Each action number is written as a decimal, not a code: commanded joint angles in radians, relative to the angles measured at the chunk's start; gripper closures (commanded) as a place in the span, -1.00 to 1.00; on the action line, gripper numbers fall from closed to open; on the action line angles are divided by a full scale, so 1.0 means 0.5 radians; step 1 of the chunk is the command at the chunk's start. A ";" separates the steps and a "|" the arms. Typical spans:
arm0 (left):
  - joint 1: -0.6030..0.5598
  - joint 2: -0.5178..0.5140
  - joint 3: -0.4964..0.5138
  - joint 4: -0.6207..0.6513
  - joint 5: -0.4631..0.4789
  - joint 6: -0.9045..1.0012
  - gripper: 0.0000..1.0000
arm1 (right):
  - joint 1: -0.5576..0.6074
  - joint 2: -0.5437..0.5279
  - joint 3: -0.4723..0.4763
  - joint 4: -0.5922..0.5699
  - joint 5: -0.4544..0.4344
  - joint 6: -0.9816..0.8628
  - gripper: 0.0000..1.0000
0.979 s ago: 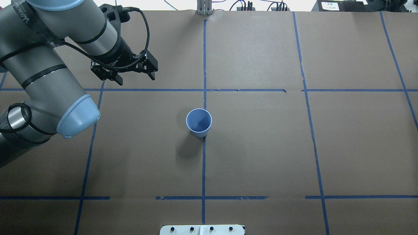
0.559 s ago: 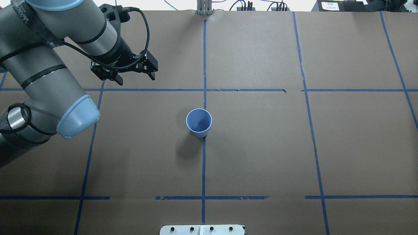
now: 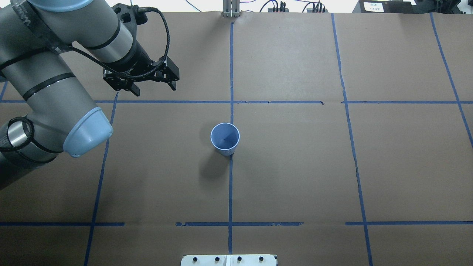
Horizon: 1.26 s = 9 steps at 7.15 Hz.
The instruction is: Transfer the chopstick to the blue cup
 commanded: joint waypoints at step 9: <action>0.003 -0.012 -0.036 0.004 0.000 -0.006 -1.00 | -0.005 -0.071 0.171 -0.024 -0.168 0.015 0.97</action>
